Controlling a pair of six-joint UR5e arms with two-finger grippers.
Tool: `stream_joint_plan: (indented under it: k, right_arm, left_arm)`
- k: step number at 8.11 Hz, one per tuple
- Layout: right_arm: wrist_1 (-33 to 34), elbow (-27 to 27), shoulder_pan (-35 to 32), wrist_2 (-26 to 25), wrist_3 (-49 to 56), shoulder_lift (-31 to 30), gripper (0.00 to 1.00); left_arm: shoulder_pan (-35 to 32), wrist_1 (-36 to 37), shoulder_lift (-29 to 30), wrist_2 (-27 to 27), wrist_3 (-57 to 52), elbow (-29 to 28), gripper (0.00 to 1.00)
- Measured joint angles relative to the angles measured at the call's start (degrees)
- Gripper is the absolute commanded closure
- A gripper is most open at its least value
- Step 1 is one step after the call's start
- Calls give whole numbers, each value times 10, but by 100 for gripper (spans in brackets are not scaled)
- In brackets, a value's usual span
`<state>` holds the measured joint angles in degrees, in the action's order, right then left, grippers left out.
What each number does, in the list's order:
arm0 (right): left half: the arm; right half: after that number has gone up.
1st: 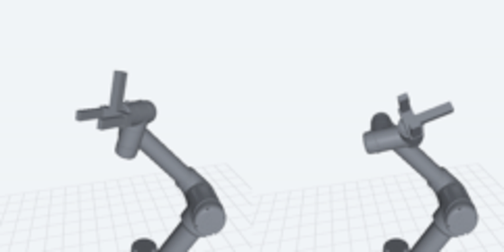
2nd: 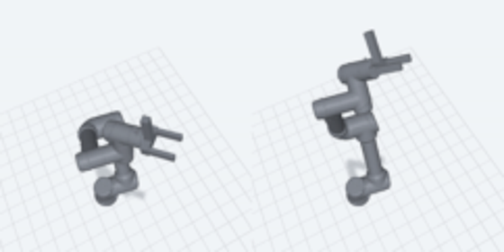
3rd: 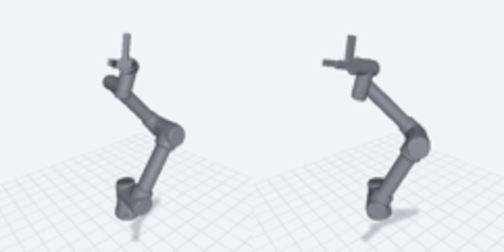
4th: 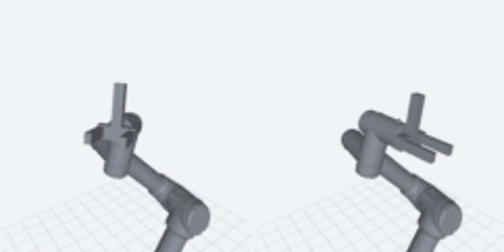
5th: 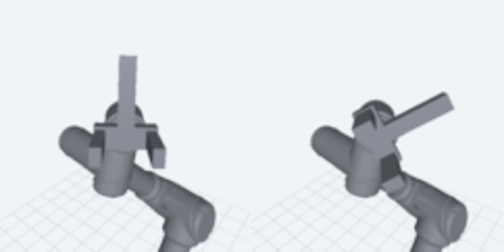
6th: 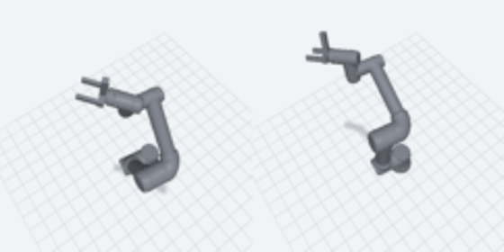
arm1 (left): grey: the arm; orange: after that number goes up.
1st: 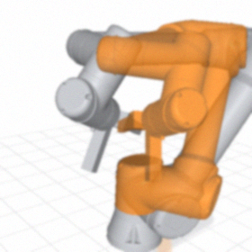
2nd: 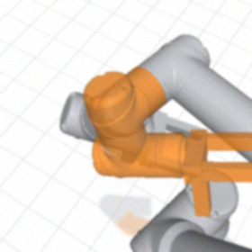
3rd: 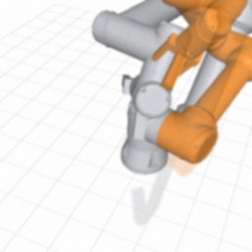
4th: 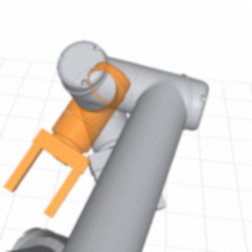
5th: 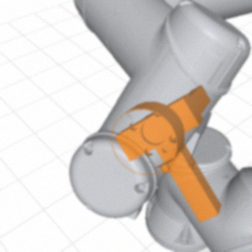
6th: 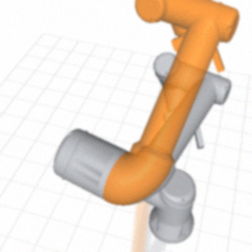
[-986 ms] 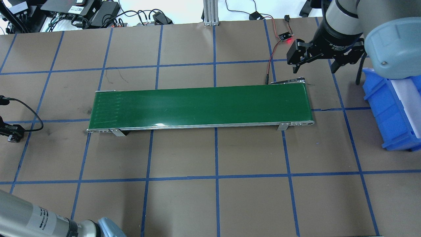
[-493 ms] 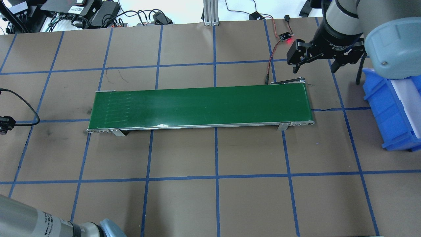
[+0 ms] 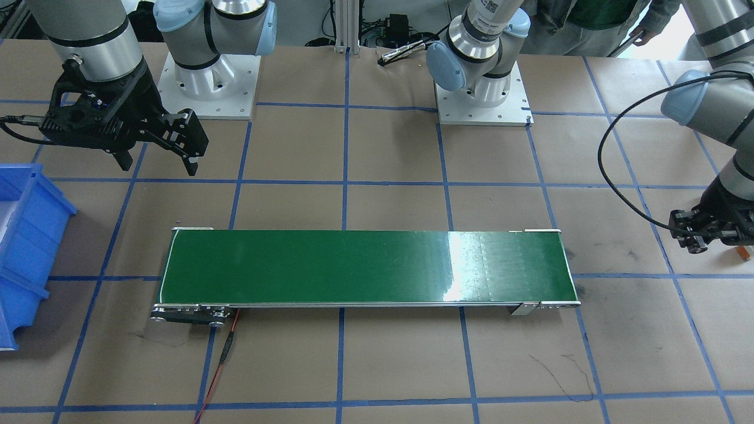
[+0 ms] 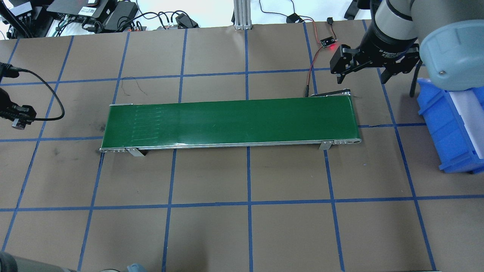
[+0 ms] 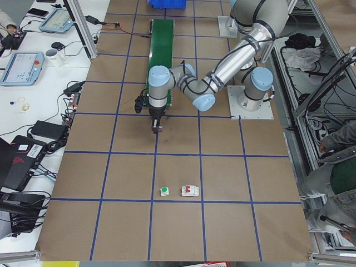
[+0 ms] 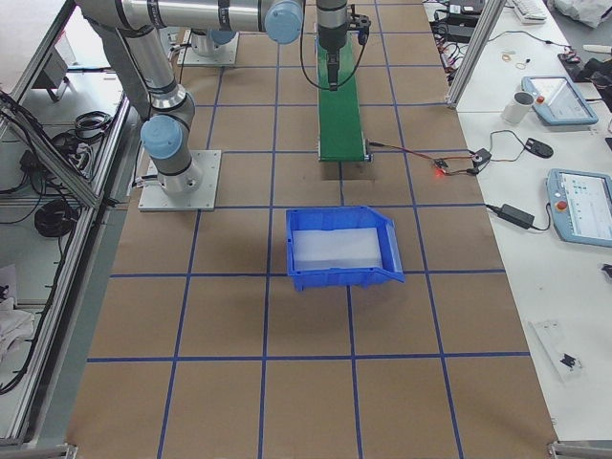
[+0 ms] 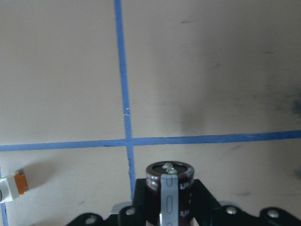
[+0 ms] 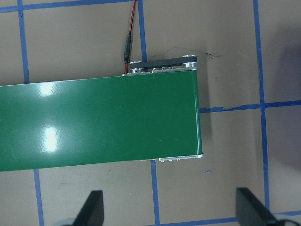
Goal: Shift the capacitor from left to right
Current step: 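Carry the capacitor with the left gripper onto the conveyor's near end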
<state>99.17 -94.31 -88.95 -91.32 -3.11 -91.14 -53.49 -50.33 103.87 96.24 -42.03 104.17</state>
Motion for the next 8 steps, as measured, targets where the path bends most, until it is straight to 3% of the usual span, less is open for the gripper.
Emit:
stream_joint_plan:
  k: [3,8]
  right_arm:
    - [0,0,0,-1,1,0,0]
    - [-1,0,0,-1,0,0,0]
  left_arm:
    - [-78,-81,-59,7,61,1,100]
    - [-190,-94,-53,5,139,0,100]
